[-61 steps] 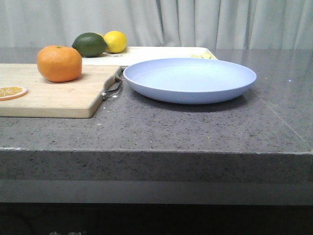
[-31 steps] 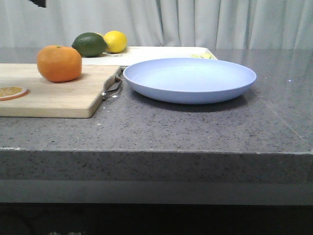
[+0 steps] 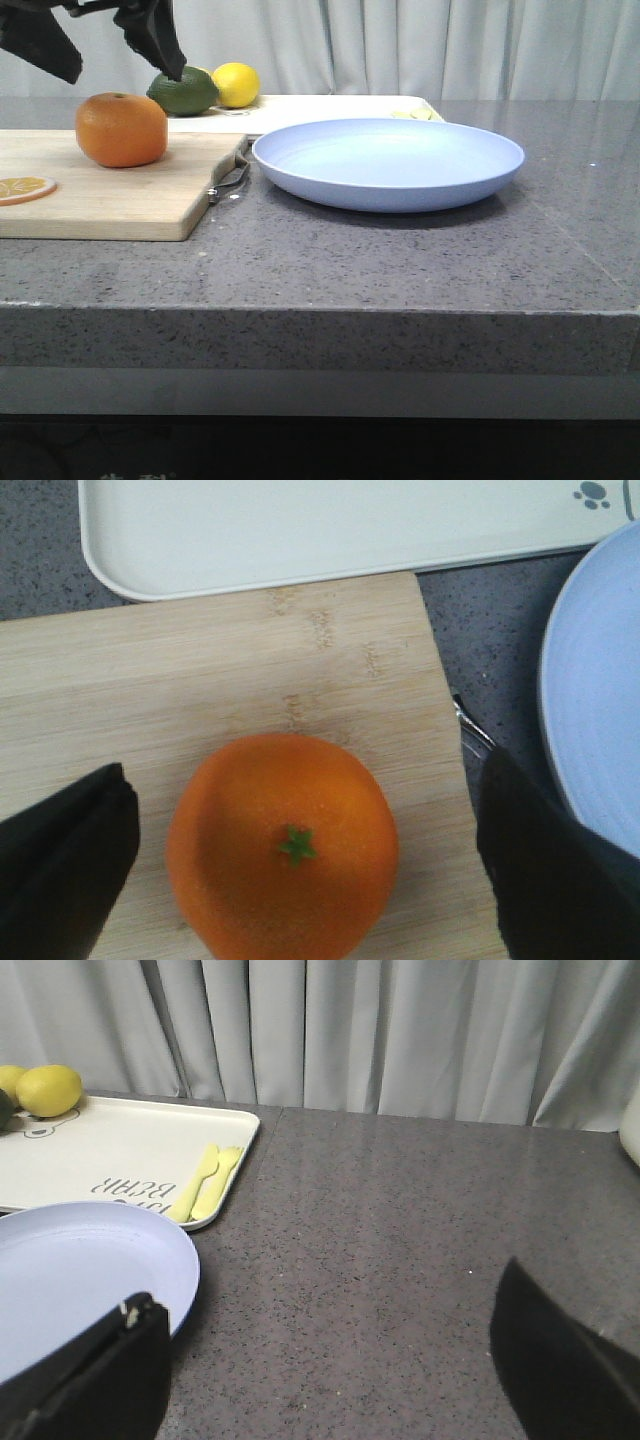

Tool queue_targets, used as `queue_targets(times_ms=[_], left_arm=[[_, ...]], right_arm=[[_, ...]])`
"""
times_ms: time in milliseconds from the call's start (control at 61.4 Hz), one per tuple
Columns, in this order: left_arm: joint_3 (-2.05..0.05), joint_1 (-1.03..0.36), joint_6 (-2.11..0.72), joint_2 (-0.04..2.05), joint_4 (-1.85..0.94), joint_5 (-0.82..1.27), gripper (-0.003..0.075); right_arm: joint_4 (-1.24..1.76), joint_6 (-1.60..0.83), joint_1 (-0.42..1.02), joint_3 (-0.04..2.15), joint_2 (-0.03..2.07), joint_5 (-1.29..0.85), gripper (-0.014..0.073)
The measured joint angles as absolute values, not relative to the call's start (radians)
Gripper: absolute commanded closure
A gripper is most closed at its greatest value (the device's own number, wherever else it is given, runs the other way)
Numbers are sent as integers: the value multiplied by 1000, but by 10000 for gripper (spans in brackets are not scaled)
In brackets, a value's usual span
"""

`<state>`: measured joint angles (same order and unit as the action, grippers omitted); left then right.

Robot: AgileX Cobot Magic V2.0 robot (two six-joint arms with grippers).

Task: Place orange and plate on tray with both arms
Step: 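Lower the left gripper onto the orange on the cutting board and grasp it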

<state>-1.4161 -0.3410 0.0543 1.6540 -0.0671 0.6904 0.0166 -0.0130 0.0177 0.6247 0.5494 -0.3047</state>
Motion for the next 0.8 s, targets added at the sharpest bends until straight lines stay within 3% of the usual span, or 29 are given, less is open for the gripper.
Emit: queue_targets(times_ms=[537, 619, 798], left_arm=[[-1419, -341, 54, 1758, -51, 690, 75], [-1420, -341, 54, 1758, -51, 690, 115], [-1420, -341, 54, 1758, -49, 690, 306]], right_arm=[[17, -13, 18, 625, 549, -305, -57], [17, -13, 18, 625, 549, -305, -57], [18, -13, 18, 625, 549, -305, -57]])
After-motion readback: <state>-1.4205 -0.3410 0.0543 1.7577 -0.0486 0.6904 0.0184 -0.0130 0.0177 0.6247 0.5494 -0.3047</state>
